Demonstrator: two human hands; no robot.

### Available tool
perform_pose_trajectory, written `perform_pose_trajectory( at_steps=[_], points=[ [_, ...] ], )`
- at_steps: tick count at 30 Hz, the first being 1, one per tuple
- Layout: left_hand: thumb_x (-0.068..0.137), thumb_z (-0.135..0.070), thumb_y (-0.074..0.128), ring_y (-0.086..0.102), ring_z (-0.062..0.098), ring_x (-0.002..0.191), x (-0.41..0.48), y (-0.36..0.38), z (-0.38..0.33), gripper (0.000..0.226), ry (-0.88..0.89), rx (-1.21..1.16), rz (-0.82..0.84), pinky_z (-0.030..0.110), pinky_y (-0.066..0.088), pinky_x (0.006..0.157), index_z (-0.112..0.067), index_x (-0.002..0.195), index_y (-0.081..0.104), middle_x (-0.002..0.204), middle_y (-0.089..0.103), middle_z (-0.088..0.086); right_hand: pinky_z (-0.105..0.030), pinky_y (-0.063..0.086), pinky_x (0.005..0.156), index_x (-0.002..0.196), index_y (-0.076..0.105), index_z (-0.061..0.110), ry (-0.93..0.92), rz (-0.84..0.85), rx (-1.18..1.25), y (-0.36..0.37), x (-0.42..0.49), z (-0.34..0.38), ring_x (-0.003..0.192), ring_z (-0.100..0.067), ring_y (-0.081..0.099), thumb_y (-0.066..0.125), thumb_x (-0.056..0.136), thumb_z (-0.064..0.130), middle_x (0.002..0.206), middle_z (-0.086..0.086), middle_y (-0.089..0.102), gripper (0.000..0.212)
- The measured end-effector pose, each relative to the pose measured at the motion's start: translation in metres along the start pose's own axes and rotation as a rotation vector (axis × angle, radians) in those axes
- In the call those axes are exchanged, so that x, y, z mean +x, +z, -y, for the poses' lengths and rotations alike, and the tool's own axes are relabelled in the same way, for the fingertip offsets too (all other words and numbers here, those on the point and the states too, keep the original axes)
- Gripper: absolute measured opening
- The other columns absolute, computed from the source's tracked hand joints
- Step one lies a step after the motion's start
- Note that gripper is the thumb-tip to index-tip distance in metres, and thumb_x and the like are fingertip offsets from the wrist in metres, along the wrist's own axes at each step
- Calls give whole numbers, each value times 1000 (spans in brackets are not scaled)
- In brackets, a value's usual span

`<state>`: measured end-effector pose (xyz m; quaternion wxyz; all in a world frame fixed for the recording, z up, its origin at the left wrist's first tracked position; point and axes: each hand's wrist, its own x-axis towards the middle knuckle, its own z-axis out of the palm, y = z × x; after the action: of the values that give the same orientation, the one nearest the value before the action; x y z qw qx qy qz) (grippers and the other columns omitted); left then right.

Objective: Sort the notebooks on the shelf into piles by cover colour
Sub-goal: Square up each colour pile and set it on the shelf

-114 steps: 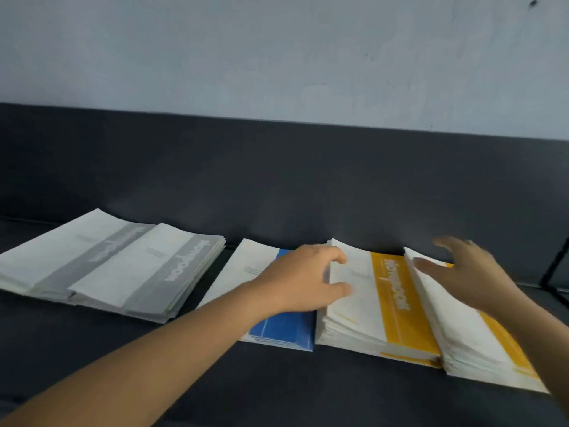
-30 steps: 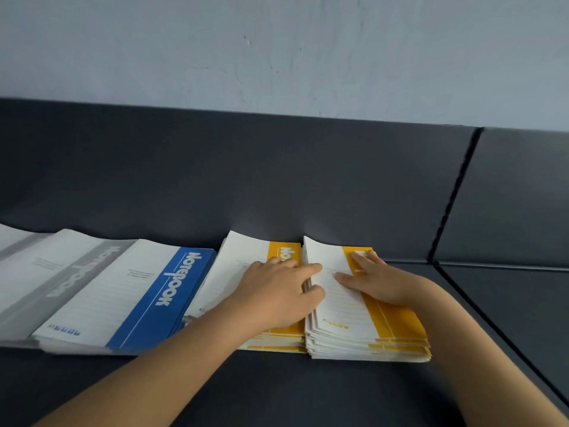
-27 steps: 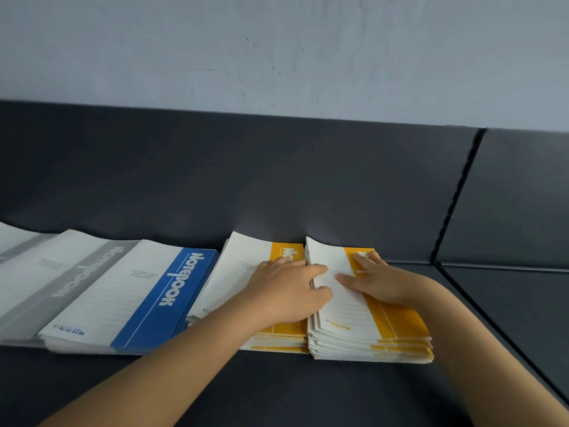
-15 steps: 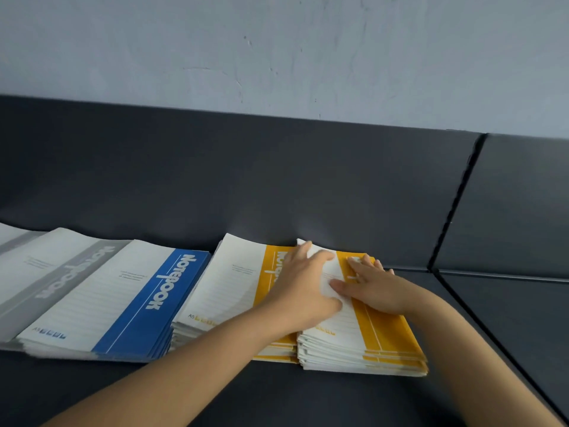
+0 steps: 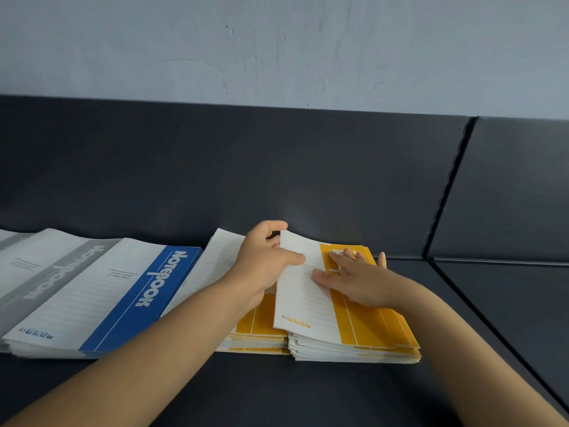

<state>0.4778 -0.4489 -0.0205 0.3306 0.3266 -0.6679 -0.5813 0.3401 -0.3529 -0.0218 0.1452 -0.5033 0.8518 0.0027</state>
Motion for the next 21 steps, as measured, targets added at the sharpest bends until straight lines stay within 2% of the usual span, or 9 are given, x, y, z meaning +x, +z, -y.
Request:
perform_pose_trajectory(
  at_steps=[2, 5, 9, 12, 14, 16, 18, 19, 21],
  points=[
    [78, 6, 73, 54, 9, 114, 2, -5, -1, 64, -17, -56, -20, 19, 48, 74, -21, 131, 51, 124, 55, -7, -52, -15, 112, 153, 2, 27, -9, 3, 19, 1, -1, 1, 147, -28, -5, 16, 90, 68, 161, -2, -6, 76],
    [78, -6, 78, 60, 18, 107, 6, -10, -2, 66, -86, 17, -7, 37, 52, 91, -23, 133, 45, 121, 60, -5, -45, 1, 117, 153, -2, 29, -40, 17, 101, 0, -5, 4, 148, -24, -4, 19, 91, 67, 160, 2, -8, 76],
    [78, -2, 76, 60, 23, 111, 18, -27, -6, 86, -122, 195, 45, 40, 50, 97, -17, 149, 29, 127, 61, 4, -41, 8, 118, 152, -7, 27, -43, -21, 117, 3, -5, 4, 148, -23, -2, 18, 90, 68, 160, 2, -8, 78],
    [78, 1, 71, 60, 21, 110, 28, -59, -16, 54, -69, 308, -22, 42, 47, 101, -15, 126, 51, 113, 63, 0, -42, 4, 118, 153, -5, 22, 13, -39, 64, 4, -3, -4, 148, -22, -4, 19, 88, 71, 161, 0, -6, 84],
    [82, -1, 67, 60, 20, 105, 33, -82, -18, 32, -48, 448, -45, 37, 48, 95, -20, 106, 57, 105, 63, -2, -44, 4, 118, 153, -3, 20, 24, -43, 43, 4, -2, -6, 148, -22, -4, 20, 88, 71, 161, 0, -6, 86],
    [85, -5, 62, 59, 18, 98, 37, -100, -14, 28, -18, 602, -69, 30, 48, 76, -19, 109, 57, 113, 62, 2, -45, 4, 118, 153, -3, 19, 21, -45, 29, 4, -2, -5, 148, -22, -3, 20, 89, 70, 161, -1, -5, 85],
    [87, -6, 58, 58, 19, 87, 35, -106, -11, 15, 33, 777, -90, 28, 43, 66, -16, 98, 55, 109, 63, 9, -45, 4, 118, 153, -2, 19, 27, -43, 26, 4, -2, -4, 148, -22, -3, 20, 89, 70, 161, -1, -5, 85],
    [88, -8, 58, 59, 21, 88, 34, -105, -11, 14, 37, 836, -74, 30, 45, 67, -13, 101, 55, 110, 63, 11, -45, 5, 118, 153, -2, 19, 32, -39, 30, 3, -2, -4, 148, -22, -3, 21, 89, 70, 161, 0, -5, 85],
    [92, -21, 60, 53, 27, 117, 31, -97, -10, 39, -17, 966, 6, 37, 47, 88, -11, 128, 49, 135, 52, 11, -46, 8, 118, 153, 0, 18, 50, -31, 30, 2, -1, -6, 148, -23, 0, 23, 88, 71, 161, 0, -3, 87]
  ],
)
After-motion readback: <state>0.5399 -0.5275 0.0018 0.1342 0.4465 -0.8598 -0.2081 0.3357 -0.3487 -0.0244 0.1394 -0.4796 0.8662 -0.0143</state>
